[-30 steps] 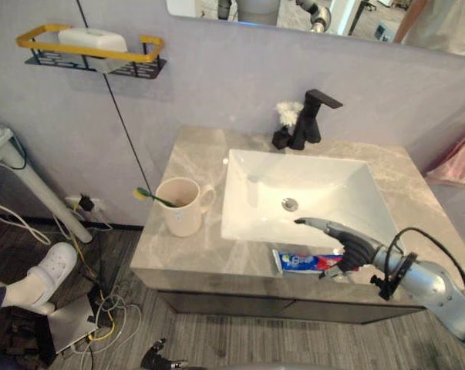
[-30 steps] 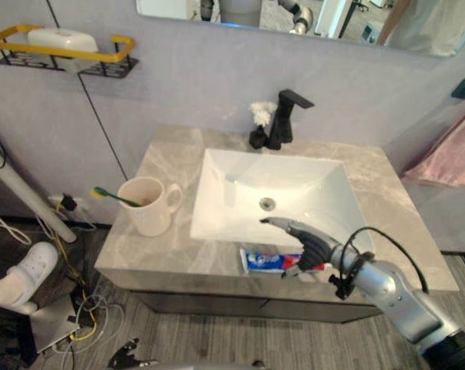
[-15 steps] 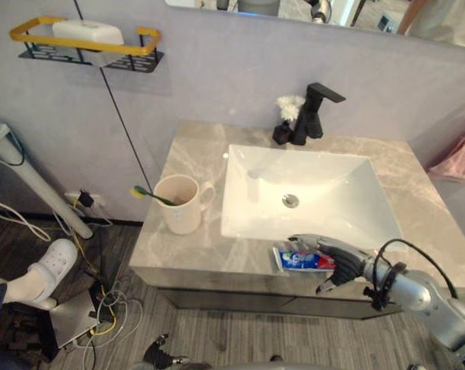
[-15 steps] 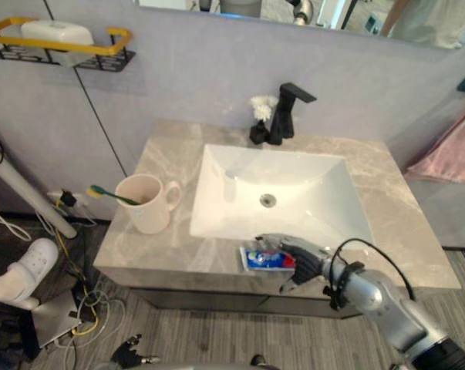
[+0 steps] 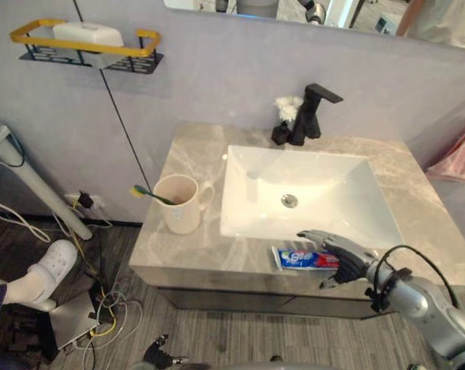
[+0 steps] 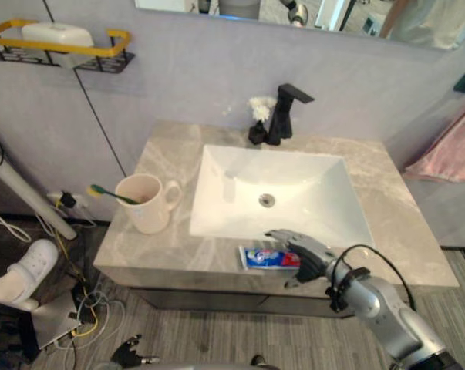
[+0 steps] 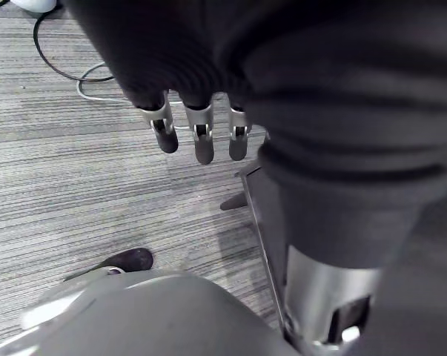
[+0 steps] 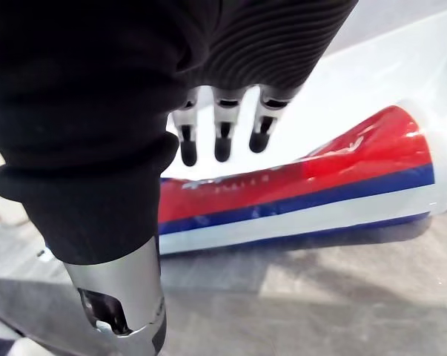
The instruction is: Organize washtable
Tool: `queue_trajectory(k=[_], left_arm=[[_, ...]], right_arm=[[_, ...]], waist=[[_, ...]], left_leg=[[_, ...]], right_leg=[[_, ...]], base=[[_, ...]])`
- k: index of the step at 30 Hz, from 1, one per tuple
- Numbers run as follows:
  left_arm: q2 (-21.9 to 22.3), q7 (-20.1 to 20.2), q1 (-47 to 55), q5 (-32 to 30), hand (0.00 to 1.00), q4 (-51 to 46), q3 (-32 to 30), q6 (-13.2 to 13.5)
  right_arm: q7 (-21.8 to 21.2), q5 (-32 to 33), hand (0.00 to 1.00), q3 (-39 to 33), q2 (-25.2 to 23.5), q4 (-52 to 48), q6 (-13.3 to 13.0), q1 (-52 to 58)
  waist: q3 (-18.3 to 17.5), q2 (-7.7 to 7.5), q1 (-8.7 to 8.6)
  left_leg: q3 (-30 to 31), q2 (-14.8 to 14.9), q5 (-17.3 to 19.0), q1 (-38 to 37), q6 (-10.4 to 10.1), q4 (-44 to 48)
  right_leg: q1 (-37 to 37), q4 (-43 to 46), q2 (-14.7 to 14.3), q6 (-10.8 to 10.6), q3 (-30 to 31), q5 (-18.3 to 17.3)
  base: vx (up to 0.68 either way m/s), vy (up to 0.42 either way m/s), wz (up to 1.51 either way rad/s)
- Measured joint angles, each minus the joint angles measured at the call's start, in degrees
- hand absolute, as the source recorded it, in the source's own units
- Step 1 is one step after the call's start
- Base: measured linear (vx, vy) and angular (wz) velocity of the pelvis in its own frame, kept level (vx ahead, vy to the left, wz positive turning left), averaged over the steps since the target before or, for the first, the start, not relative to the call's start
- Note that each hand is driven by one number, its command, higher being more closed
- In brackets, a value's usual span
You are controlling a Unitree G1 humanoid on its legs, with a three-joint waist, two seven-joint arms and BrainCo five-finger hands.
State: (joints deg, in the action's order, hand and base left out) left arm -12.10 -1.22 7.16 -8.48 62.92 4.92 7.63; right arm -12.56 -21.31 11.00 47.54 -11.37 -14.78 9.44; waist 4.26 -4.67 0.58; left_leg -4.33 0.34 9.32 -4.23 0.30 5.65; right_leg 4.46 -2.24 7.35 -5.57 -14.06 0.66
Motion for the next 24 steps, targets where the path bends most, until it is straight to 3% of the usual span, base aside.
queue_trajectory(k=[20,21,24], left_arm=[[0.3,1.2,0.1,0.1,0.00,0.1,0.0,-0.8],[0.4,1.2,0.1,0.1,0.00,0.1,0.0,-0.8],[0.6,1.2,0.3,0.1,0.00,0.1,0.0,-0.8]], right_arm=[[0.1,-3.6,0.00,-6.7,-2.2,-1.3,0.4,5.2],[0.1,-3.8,1.00,-6.7,-2.2,-1.3,0.5,5.7],[0.5,-4.2,1.00,-6.9,-3.5,-1.3,1.0,6.2]], waist=[[-0.3,1.02,-1.40],[-0.5,1.20,-1.39],[-0.6,1.49,-1.41]], left_leg=[[-0.3,0.0,0.0,0.0,0.0,0.2],[-0.3,0.0,0.0,0.0,0.0,0.2],[-0.3,0.1,0.0,0.0,0.0,0.2]], right_leg=[[-0.1,0.0,0.0,0.0,0.3,0.0],[-0.1,0.0,0.0,0.0,0.3,0.0],[0.0,0.0,0.0,0.0,0.3,0.0]], base=[[0.00,0.000,0.00],[0.00,0.000,0.00],[0.00,0.000,0.00]])
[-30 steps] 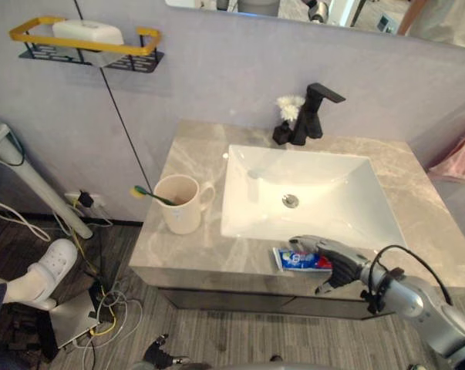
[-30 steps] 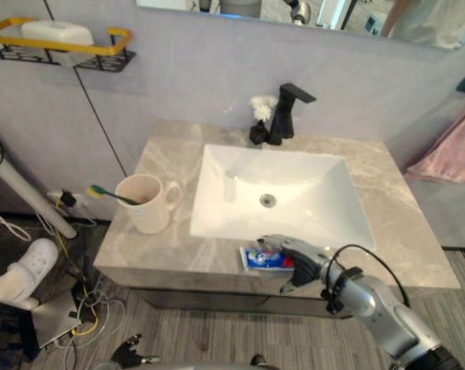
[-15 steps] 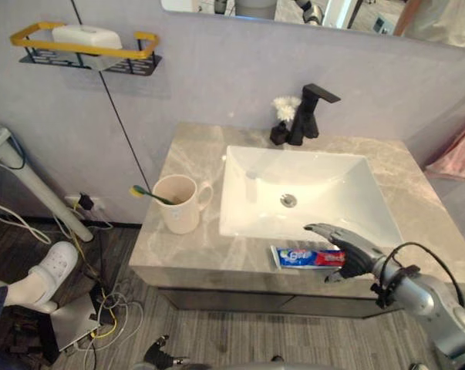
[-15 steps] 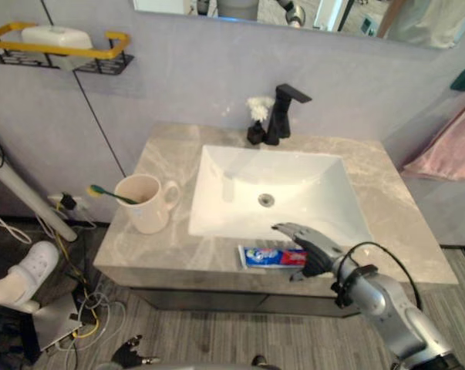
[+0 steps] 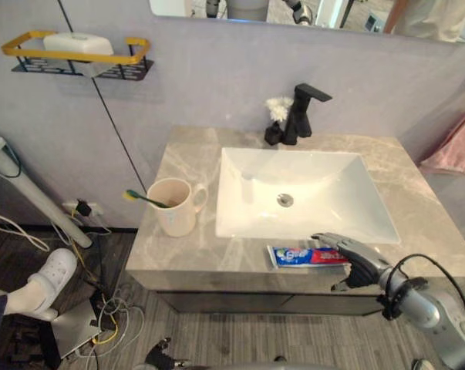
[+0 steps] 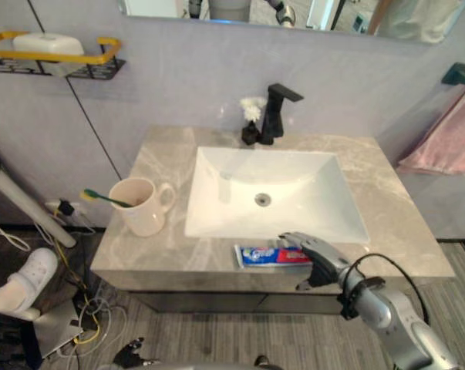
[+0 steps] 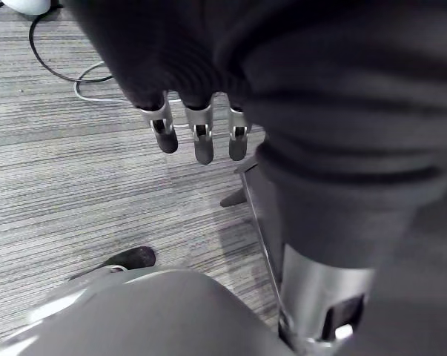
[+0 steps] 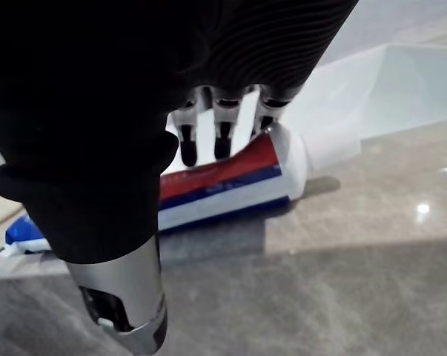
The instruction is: Organize washtable
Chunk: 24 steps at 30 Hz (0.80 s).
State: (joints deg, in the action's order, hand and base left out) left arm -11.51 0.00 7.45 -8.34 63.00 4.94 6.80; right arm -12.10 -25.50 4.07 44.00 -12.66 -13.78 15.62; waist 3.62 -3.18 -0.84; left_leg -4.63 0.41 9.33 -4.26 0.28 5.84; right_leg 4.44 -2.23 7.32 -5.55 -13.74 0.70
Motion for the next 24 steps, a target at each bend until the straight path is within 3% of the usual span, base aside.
queue_trajectory(k=[13,24], left_arm=[[-0.1,0.2,0.2,1.0,0.00,0.0,0.1,0.0],[-0.8,0.1,0.2,1.2,0.00,0.0,0.1,0.0]], right_arm=[[0.6,-1.1,1.00,-1.1,-3.3,0.1,0.6,-0.5],[1.3,-1.1,1.00,-1.1,-5.6,0.8,0.6,-0.6]], waist=[[-0.3,-0.25,0.10],[-0.3,-1.50,0.11]], left_leg=[[0.0,0.0,0.0,-0.2,0.0,-0.1],[-0.2,-0.1,0.0,-0.1,0.0,-0.4]], right_leg=[[0.5,-0.7,-0.1,0.1,0.0,0.3],[0.5,-1.9,-0.2,0.2,0.2,1.0]], base=[[0.00,0.000,0.00],[0.00,0.000,0.00]])
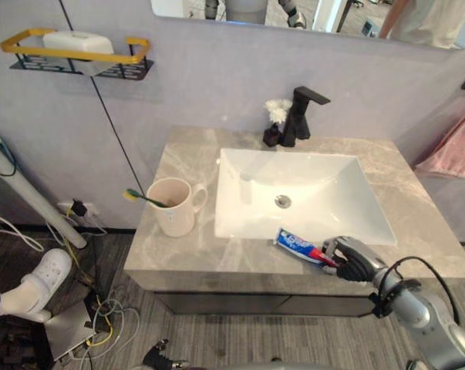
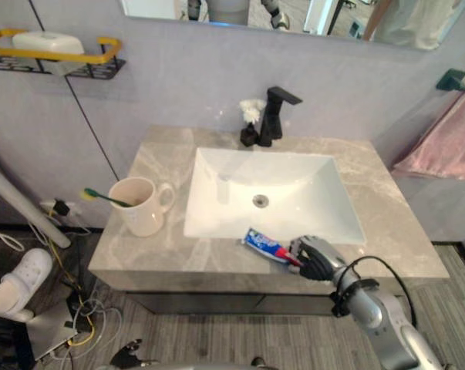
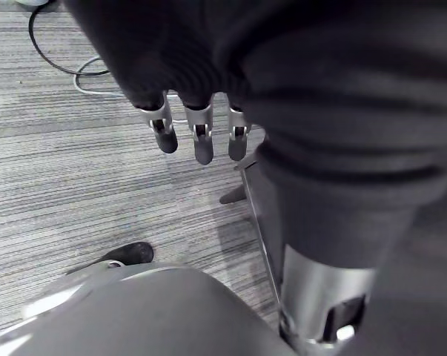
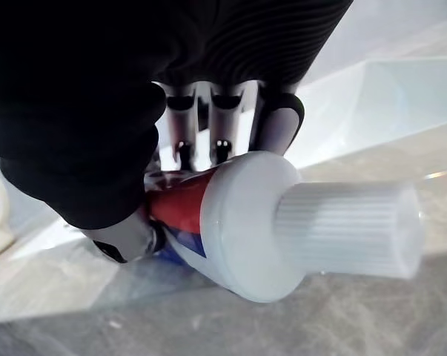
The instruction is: Organize washtable
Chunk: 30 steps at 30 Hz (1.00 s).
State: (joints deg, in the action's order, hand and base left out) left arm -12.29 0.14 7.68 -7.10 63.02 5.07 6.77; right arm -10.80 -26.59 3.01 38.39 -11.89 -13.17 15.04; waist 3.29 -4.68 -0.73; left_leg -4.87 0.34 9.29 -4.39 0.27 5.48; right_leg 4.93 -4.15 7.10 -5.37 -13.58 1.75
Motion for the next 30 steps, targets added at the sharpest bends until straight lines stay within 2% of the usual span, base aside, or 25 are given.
queue_trajectory(k=[13,17,22,27,30], left_arm=[[0.1,-0.3,0.0,0.4,0.00,0.0,-0.4,0.0],[0.4,-0.8,0.3,1.1,0.00,0.0,-1.3,0.0],[1.5,-2.5,1.7,2.5,0.00,0.0,-6.0,0.1],[2.1,-3.3,2.6,2.6,0.00,0.0,-10.5,0.2],[1.8,-4.5,2.6,2.6,0.00,-1.1,-15.8,0.3]], right_arm=[[5.3,-1.0,1.00,-0.3,-4.6,1.2,0.3,-0.1],[7.3,-1.1,1.00,-2.1,-7.4,1.2,0.3,-0.1],[11.5,-2.1,1.00,-5.4,-10.5,1.1,0.3,-0.2],[13.9,-3.3,1.00,-6.7,-12.9,0.7,0.3,-0.1],[15.2,-3.3,1.00,-7.2,-13.7,-0.5,0.2,0.2]], waist=[[0.1,-0.10,-0.06],[0.2,0.09,-0.07],[0.5,0.68,-0.10],[0.6,1.09,-0.07],[1.0,1.64,-0.01]], left_leg=[[0.1,-0.1,-0.2,0.0,0.0,-0.5],[0.3,-0.1,-0.2,0.0,0.0,-0.5],[0.9,-0.1,-0.2,-0.4,0.0,-0.4],[1.5,-0.2,-0.5,-0.2,-0.1,-0.5],[2.1,-0.2,-0.9,0.0,-0.3,-0.6]], right_leg=[[0.0,0.0,0.0,0.0,-0.1,0.0],[0.1,0.0,0.1,0.0,-0.3,0.0],[0.9,0.0,0.1,0.0,-0.7,0.0],[1.0,0.0,0.1,0.0,-1.4,0.0],[1.0,0.0,0.2,0.0,-2.1,-0.1]], base=[[0.00,0.000,0.00],[0.00,0.000,0.00],[0.00,-0.004,0.06],[-0.01,-0.013,0.07],[-0.04,-0.034,0.11]])
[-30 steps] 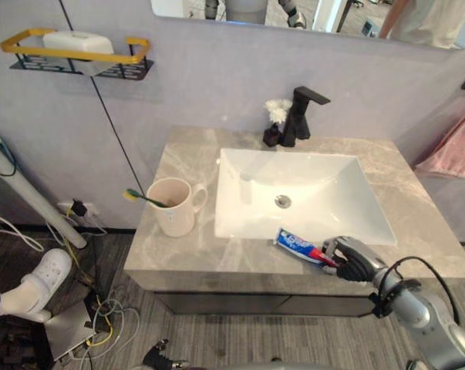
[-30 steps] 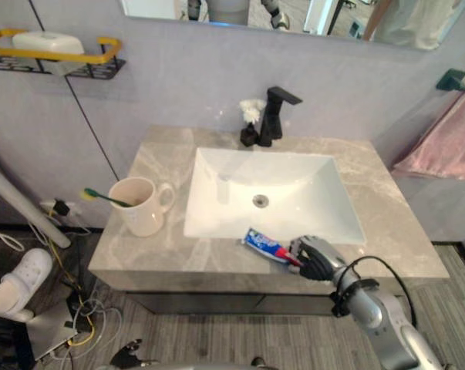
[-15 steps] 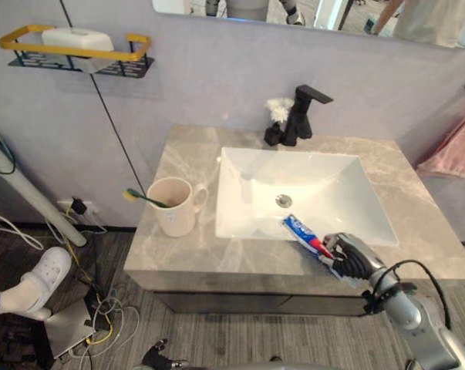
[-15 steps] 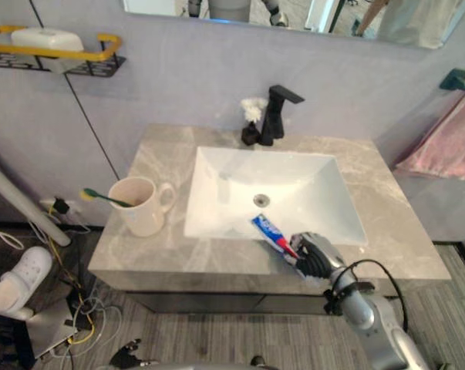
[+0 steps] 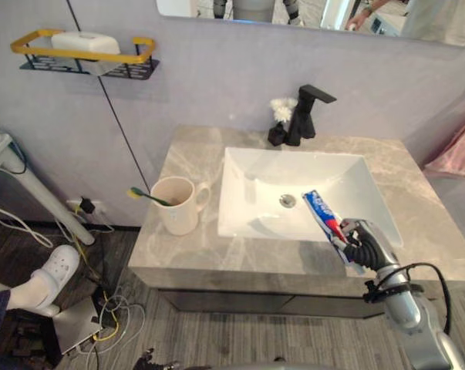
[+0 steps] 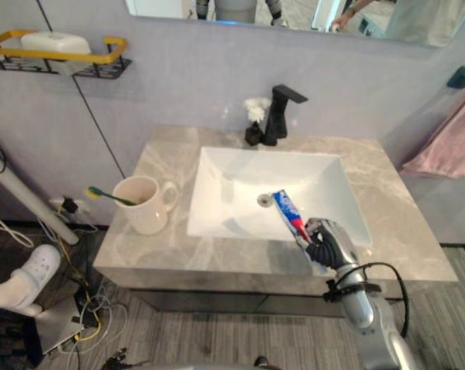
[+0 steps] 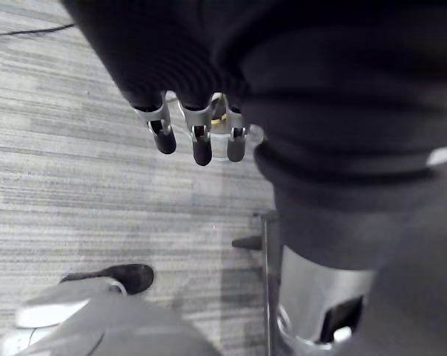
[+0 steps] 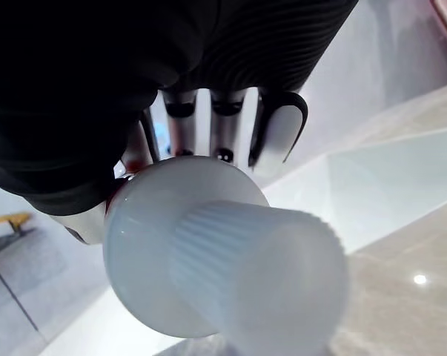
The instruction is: Organize washtable
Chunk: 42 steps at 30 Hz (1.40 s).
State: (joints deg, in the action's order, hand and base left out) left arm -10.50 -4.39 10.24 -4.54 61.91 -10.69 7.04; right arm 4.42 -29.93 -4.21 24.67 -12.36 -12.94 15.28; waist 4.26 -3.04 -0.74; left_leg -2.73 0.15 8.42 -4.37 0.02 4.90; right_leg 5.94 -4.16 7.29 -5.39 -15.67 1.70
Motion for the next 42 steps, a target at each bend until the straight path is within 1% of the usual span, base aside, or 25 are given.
queue_trajectory(k=[4,5,6,7,9,10,12,13,15,16,18,22,24,25,28,29,31,33,35,36,37,39,40,42], left_arm=[[-2.2,-2.6,1.7,0.1,0.00,-9.7,-6.5,0.5],[-2.5,-3.7,2.4,0.1,0.00,-14.8,-9.5,0.7],[-2.7,-4.8,3.4,-0.1,0.00,-20.5,-12.2,0.9],[-2.9,-5.6,3.6,-0.2,0.00,-23.3,-13.1,1.0],[-3.0,-7.5,5.0,-1.0,0.00,-34.9,-15.9,1.1],[-3.0,-8.0,5.1,-1.4,0.00,-37.8,-16.5,1.2],[-2.6,-10.0,5.0,-3.6,0.00,-48.5,-18.2,1.4],[-2.3,-10.5,4.9,-4.3,0.00,-50.9,-18.7,1.6],[-1.3,-12.9,4.4,-7.6,0.00,-58.6,-19.4,2.0],[-1.0,-14.8,3.6,-10.7,0.00,-62.4,-19.4,2.0],[-0.6,-16.1,2.4,-12.5,0.00,-65.6,-19.4,1.8],[0.9,-19.6,1.1,-16.6,0.00,-75.8,-18.7,0.7],[0.9,-19.7,1.0,-16.6,0.00,-79.0,-17.8,0.8],[0.9,-19.7,1.0,-16.6,0.00,-81.4,-16.3,0.9],[0.9,-19.3,1.1,-16.4,0.00,-84.5,-13.6,1.4],[0.9,-19.1,1.1,-16.3,0.00,-85.9,-12.2,2.4],[0.8,-17.9,1.1,-15.6,0.00,-88.5,-9.5,3.2],[0.4,-15.5,1.1,-10.1,0.00,-91.6,-5.4,5.5],[-0.6,-14.1,1.0,-7.1,0.00,-93.1,-2.8,6.9],[-1.2,-13.0,1.0,-4.5,0.00,-94.0,-1.7,7.6],[-1.7,-12.8,1.0,-3.1,0.00,-94.3,-1.0,7.8],[-2.4,-10.7,0.9,2.1,0.00,-95.9,0.6,8.6],[-2.7,-10.4,0.9,2.9,0.00,-96.1,1.3,8.8],[-4.5,-8.3,0.8,7.2,0.00,-96.4,4.0,9.1]], right_arm=[[1.7,0.0,1.00,-0.1,-1.3,-0.5,-0.6,0.7],[1.8,0.0,1.00,-0.2,-1.4,-0.9,-0.6,1.3],[1.9,0.0,1.00,-0.5,-1.6,-2.2,-0.7,2.4],[2.1,0.0,1.00,-0.6,-1.8,-3.0,-0.7,3.0],[2.3,-0.3,1.00,-0.8,-2.0,-5.6,-1.5,3.6],[2.6,-0.5,1.00,-0.9,-2.2,-6.2,-1.8,3.7],[3.2,-1.2,1.00,-2.1,-4.1,-7.2,-2.3,2.9],[3.2,-1.2,1.00,-2.1,-4.4,-7.2,-2.3,2.4],[3.2,-1.4,1.00,-2.4,-5.2,-7.2,-2.3,1.3],[3.3,-1.7,1.00,-2.4,-6.3,-7.3,-2.2,0.7],[3.3,-1.8,1.00,-2.4,-7.1,-7.3,-2.2,0.3],[3.4,-2.1,1.00,-2.4,-8.2,-9.4,-1.8,-1.2],[3.8,-2.1,1.00,-2.2,-8.5,-10.4,-1.8,-1.9],[4.5,-2.1,1.00,-2.0,-8.5,-11.3,-1.8,-2.4],[5.4,-2.1,1.00,-1.5,-8.5,-11.6,-1.8,-2.9],[5.4,-2.1,1.00,-1.4,-8.5,-11.6,-1.8,-3.5],[5.5,-2.0,1.00,-1.3,-8.4,-11.6,-1.7,-4.6],[5.6,-1.5,1.00,0.7,-7.8,-11.6,-1.5,-5.9],[5.6,-1.0,1.00,2.6,-7.0,-11.6,-1.5,-6.7],[5.6,-0.9,1.00,3.4,-6.6,-11.6,-1.5,-7.1],[5.6,-0.7,1.00,3.7,-6.3,-11.6,-1.5,-7.3],[5.6,0.2,1.00,5.0,-5.4,-11.6,-1.2,-8.6],[5.6,0.2,1.00,5.1,-5.3,-11.6,-1.1,-9.0],[5.6,0.2,1.00,5.8,-4.7,-11.6,-0.8,-10.7]], waist=[[0.1,0.34,0.13],[0.2,0.38,0.32],[0.1,0.56,1.00],[0.1,0.68,1.43],[-0.1,0.95,1.63],[-0.2,0.96,1.66],[-0.3,0.91,1.83],[-0.3,0.89,1.86],[-0.4,0.92,2.20],[-0.4,0.91,2.58],[-0.4,0.90,3.08],[-0.5,1.08,3.18],[-0.8,1.25,3.18],[-1.5,1.65,3.18],[-2.4,2.09,3.23],[-2.7,2.29,3.23],[-2.8,2.48,3.21],[-2.9,2.59,3.17],[-2.9,2.67,3.04],[-3.0,2.73,3.05],[-3.1,2.75,3.08],[-3.2,2.75,3.09],[-3.2,2.72,3.12],[-3.2,2.65,3.13]], left_leg=[[1.2,0.0,-0.8,0.7,-0.2,-0.6],[1.4,0.0,-0.8,0.7,-0.3,-0.9],[1.6,0.0,-0.8,0.7,-0.3,-1.0],[1.7,0.0,-0.8,0.8,-0.3,-1.0],[2.2,-0.1,-0.8,1.0,-0.3,-1.3],[2.5,-0.2,-0.8,1.1,-0.3,-1.3],[2.9,-0.2,-0.8,1.0,-0.3,-0.9],[2.9,-0.2,-0.8,1.1,-0.3,-0.8],[3.0,-0.3,-0.8,1.0,-0.3,-0.8],[3.0,-0.4,-0.8,0.9,-0.3,-0.8],[3.0,-0.4,-0.8,0.8,-0.3,-0.8],[3.5,-0.4,-0.8,0.4,-0.3,-0.8],[3.6,-0.3,-0.8,0.4,-0.3,-0.8],[3.7,-0.4,-0.7,0.4,-0.3,-0.8],[3.7,-0.4,-0.7,0.4,-0.3,-0.8],[3.7,-0.3,-0.7,0.4,-0.3,-0.8],[3.7,-0.3,-0.8,0.4,-0.3,-0.7],[3.7,-0.2,-0.8,0.4,-0.3,-0.6],[3.7,-0.2,-0.8,0.6,-0.3,-0.6],[3.7,-0.2,-0.8,0.6,-0.3,-0.7],[3.7,-0.2,-0.8,0.6,-0.3,-0.7],[3.7,-0.2,-0.8,0.5,-0.3,-0.7],[3.7,-0.2,-0.8,0.3,-0.3,-0.6],[3.7,-0.3,-0.8,0.1,-0.3,-0.5]], right_leg=[[-0.3,-0.1,0.0,0.1,-1.2,-0.1],[-0.3,0.0,0.0,0.1,-1.3,-0.4],[-0.2,0.2,0.0,0.0,-1.5,-0.7],[-0.2,0.3,0.0,0.0,-1.6,-0.8],[-0.3,0.8,0.2,0.0,-2.1,-1.4],[-0.3,0.9,0.3,-0.1,-2.4,-1.5],[-0.3,1.0,0.5,-0.1,-3.0,-1.7],[-0.2,1.0,0.6,-0.1,-3.0,-1.7],[-0.1,1.0,0.8,-0.1,-3.0,-1.7],[-0.1,1.1,0.9,-0.1,-3.0,-1.7],[0.0,1.1,0.9,-0.1,-2.9,-1.7],[0.7,1.1,0.9,-0.1,-3.0,-1.7],[0.7,1.1,0.9,-0.1,-3.0,-1.7],[0.7,1.1,0.9,-0.1,-3.0,-1.7],[0.8,1.1,0.9,-0.1,-3.0,-1.7],[0.8,1.1,0.9,-0.1,-3.0,-1.7],[0.8,1.1,0.9,-0.1,-2.9,-1.7],[0.8,1.1,0.8,-0.1,-2.8,-1.7],[0.8,1.2,0.7,-0.1,-2.6,-1.7],[0.8,1.2,0.7,-0.1,-2.5,-1.7],[0.8,1.2,0.7,-0.1,-2.5,-1.7],[0.8,1.2,0.7,-0.1,-2.5,-1.7],[0.8,1.2,0.7,-0.1,-2.5,-1.7],[1.0,1.2,0.8,-0.1,-2.5,-1.6]], base=[[-0.04,-0.035,0.16],[-0.02,-0.025,0.11],[-0.01,-0.020,0.10],[-0.01,-0.016,0.11],[0.02,-0.004,0.13],[0.06,0.005,0.18],[0.09,0.009,0.14],[0.08,0.010,0.04],[0.02,0.008,0.01],[0.00,0.000,0.00],[0.00,0.000,0.00],[-0.02,-0.014,0.06],[-0.04,-0.016,0.02],[-0.04,-0.014,0.01],[-0.04,-0.011,0.01],[-0.06,-0.019,0.00],[-0.07,-0.020,-0.02],[-0.08,-0.021,-0.03],[-0.08,-0.021,-0.04],[-0.06,-0.013,-0.03],[0.00,0.000,0.00],[0.00,0.000,0.00],[0.00,0.000,0.00],[0.00,0.000,0.00]])
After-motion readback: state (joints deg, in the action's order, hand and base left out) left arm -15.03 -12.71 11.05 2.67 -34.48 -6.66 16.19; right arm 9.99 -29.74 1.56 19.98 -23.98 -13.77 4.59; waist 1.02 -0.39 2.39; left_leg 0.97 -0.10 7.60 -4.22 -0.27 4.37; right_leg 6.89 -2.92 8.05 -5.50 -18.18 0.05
